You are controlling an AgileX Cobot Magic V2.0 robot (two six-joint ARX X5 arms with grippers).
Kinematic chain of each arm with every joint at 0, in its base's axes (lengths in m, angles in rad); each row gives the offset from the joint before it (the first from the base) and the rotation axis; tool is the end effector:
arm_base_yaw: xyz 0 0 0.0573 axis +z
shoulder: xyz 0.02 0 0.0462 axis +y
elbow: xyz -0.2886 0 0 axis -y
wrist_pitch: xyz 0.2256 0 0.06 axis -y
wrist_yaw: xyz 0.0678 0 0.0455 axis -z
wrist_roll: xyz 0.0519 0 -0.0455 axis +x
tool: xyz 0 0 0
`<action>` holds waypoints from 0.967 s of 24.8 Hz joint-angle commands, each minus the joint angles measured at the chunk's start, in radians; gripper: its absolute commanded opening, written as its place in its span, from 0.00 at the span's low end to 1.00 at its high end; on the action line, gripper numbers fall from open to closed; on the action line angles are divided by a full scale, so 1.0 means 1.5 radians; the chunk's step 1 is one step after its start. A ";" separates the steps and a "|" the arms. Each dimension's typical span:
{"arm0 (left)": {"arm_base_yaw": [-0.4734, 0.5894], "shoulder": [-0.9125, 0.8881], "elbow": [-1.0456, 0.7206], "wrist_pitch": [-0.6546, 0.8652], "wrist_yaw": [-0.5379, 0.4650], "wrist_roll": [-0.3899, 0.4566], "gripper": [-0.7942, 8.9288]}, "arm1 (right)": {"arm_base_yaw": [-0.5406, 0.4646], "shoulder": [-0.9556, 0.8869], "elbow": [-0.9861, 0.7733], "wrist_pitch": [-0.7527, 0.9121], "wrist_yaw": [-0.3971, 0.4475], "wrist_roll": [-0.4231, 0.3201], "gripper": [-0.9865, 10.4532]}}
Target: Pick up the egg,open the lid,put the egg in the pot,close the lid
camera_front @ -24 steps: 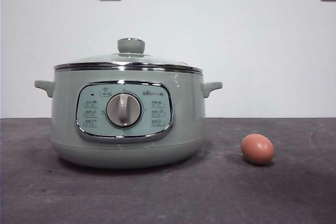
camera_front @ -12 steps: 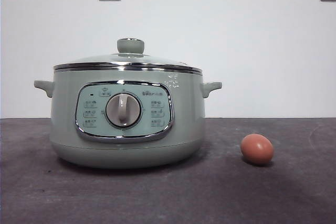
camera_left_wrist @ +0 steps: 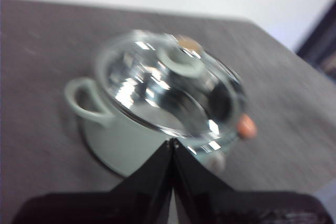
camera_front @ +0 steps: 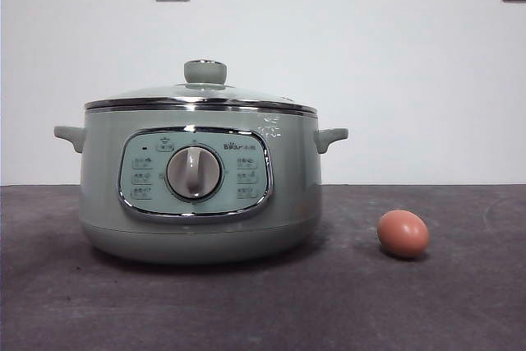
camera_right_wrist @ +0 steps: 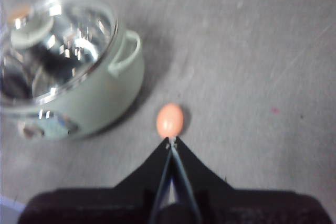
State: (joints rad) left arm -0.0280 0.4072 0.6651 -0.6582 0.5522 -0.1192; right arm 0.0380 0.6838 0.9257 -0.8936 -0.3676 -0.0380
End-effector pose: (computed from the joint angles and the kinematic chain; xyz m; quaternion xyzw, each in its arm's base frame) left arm 0.0602 -0.0289 0.2897 -0.1074 0.2084 -0.2684 0.9344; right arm 0.0926 0.0222 0.3276 0.0349 0.3121 0.1968 0.9288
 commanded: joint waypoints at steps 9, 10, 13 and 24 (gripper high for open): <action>0.001 0.123 0.150 -0.227 0.090 0.162 0.08 | 0.034 0.060 0.099 -0.209 -0.013 -0.074 0.08; 0.001 0.125 0.155 -0.238 0.090 0.172 0.08 | 0.034 0.060 0.099 -0.212 -0.012 -0.074 0.08; 0.001 0.125 0.158 -0.245 0.087 0.183 0.08 | 0.034 0.060 0.099 -0.205 -0.012 -0.073 0.09; 0.001 0.125 0.158 -0.245 0.051 0.164 0.84 | 0.034 0.061 0.099 -0.193 -0.013 -0.060 0.72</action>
State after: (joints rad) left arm -0.0280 0.5968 0.9016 -1.0279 0.6277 0.1299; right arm 0.0860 0.7750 1.0744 -1.1881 -0.3893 -0.1349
